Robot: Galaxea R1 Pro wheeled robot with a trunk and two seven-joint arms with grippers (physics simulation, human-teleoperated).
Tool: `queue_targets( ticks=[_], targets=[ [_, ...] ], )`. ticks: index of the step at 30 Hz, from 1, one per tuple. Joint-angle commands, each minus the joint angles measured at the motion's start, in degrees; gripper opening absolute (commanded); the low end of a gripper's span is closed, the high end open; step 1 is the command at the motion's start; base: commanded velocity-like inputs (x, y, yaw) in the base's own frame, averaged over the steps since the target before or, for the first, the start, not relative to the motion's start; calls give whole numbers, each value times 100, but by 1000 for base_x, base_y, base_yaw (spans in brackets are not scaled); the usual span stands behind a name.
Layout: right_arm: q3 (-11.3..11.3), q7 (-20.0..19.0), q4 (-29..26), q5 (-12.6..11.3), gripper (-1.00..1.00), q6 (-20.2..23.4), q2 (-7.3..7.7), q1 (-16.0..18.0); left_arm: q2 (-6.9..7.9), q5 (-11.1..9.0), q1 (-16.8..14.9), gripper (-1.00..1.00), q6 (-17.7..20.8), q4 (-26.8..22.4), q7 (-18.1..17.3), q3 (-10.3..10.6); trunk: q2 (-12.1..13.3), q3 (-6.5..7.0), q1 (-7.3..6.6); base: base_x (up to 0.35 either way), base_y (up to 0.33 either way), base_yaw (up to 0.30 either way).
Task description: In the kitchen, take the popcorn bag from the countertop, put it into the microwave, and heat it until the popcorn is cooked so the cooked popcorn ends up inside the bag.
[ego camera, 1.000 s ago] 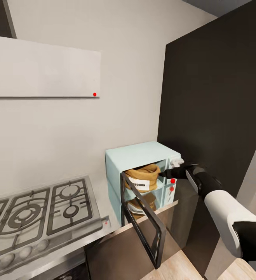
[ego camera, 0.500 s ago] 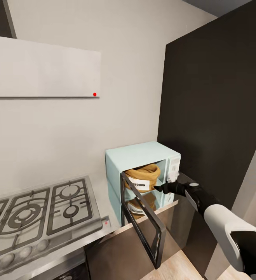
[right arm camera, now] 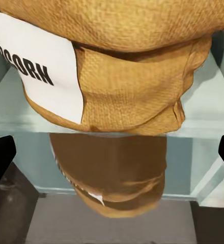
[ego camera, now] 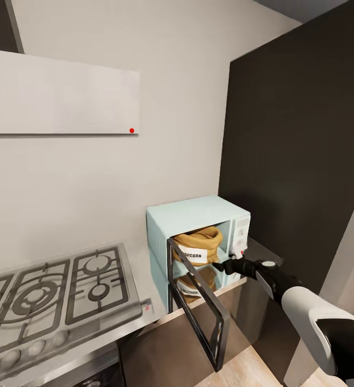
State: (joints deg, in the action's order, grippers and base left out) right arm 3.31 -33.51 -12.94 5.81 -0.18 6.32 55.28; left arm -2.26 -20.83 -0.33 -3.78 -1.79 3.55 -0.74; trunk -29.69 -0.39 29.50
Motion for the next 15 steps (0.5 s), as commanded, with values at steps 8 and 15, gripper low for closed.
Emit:
queue_targets(
  ticks=[8,15],
  targets=[
    [4,28,28,33,100,18,21,1,-2,-17,-2,100,-17,3,23,-5,-5,-4,2,0,-43,265],
    [-22,37,8,9,100,-15,78,1,-2,-17,-2,100,-17,3,23,-5,-5,-4,2,0,-269,200]
  ],
)
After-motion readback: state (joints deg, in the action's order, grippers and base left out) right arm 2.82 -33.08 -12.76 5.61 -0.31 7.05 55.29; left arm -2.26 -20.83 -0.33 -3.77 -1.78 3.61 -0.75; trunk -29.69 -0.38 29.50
